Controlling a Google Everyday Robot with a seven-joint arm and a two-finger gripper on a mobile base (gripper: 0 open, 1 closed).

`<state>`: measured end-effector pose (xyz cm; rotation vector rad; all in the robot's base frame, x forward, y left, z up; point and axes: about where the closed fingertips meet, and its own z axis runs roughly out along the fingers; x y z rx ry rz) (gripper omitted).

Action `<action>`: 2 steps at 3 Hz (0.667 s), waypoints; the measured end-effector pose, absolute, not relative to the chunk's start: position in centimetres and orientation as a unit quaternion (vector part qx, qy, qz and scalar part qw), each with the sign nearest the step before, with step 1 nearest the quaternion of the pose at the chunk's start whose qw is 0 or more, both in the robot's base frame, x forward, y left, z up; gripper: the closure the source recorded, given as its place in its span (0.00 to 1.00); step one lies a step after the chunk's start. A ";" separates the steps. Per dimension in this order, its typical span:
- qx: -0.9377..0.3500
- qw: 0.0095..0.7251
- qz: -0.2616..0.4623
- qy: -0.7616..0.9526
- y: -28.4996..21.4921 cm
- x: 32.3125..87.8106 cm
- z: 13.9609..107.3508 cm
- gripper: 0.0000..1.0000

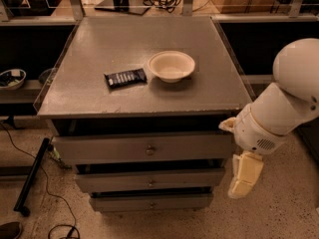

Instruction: Open top drawer

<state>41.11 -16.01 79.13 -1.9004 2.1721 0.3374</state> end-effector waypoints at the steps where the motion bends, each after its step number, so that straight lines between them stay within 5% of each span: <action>1: -0.648 0.116 0.122 0.743 -15.9 41.1 78.4 0.00; 2: -0.641 0.112 0.144 0.745 -15.3 41.0 75.9 0.00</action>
Offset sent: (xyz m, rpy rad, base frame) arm -0.0018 0.0119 -0.0627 0.0721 0.0957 -0.0210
